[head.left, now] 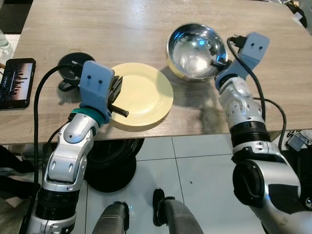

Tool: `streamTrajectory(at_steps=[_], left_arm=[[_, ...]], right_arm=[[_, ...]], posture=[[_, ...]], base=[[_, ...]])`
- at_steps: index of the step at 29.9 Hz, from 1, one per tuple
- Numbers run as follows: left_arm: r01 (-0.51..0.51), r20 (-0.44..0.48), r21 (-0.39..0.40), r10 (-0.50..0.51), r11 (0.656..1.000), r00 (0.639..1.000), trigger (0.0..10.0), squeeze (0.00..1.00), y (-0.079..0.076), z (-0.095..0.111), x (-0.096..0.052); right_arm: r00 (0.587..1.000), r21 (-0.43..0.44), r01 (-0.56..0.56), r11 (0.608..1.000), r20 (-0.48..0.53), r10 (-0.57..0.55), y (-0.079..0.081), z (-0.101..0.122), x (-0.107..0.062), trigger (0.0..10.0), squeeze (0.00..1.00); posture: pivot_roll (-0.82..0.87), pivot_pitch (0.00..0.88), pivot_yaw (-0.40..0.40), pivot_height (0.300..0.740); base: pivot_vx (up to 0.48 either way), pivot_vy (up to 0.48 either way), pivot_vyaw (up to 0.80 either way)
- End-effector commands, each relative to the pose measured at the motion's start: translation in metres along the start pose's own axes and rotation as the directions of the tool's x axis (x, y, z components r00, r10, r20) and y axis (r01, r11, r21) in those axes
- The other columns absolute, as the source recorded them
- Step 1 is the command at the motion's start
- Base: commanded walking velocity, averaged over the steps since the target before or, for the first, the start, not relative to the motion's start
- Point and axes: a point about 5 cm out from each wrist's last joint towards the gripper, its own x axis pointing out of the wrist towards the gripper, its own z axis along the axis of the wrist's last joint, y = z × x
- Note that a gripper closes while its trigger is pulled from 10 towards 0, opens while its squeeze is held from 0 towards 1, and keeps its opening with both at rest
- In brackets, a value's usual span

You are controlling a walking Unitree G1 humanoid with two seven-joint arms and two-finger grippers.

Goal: Setting the table

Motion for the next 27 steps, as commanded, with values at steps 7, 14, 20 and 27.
streamTrajectory(at_steps=[7,14,20,27], left_arm=[[0.007,-0.020,-0.004,-0.007,1.000,1.000,10.0,0.00,-0.003,-0.004,-0.001],[0.008,-0.019,-0.005,-0.008,1.000,1.000,10.0,0.00,-0.003,-0.004,-0.001],[0.010,-0.018,-0.004,-0.010,1.000,1.000,10.0,0.00,-0.003,-0.003,-0.001],[0.014,-0.014,0.003,-0.014,1.000,1.000,10.0,0.00,-0.003,-0.003,-0.001]], right_arm=[[0.999,-0.014,0.031,0.999,0.022,-0.030,-0.007,-0.002,-0.001,10.0,0.62],[0.999,-0.014,0.036,0.999,0.027,-0.036,-0.009,-0.002,-0.001,10.0,0.62],[0.990,-0.006,-0.006,1.000,0.141,0.007,-0.011,0.020,-0.004,10.0,0.00],[0.944,-0.049,-0.096,0.994,0.312,0.106,-0.012,0.043,-0.020,10.0,0.00]], posture=[[0.13,0.148,-0.068,0.740],[0.13,0.148,-0.068,0.740],[0.13,0.144,-0.064,0.740],[0.13,0.140,-0.054,0.740]], base=[[0.000,0.000,0.00],[0.000,0.000,0.00],[0.000,0.000,0.00],[0.000,0.000,0.00]])
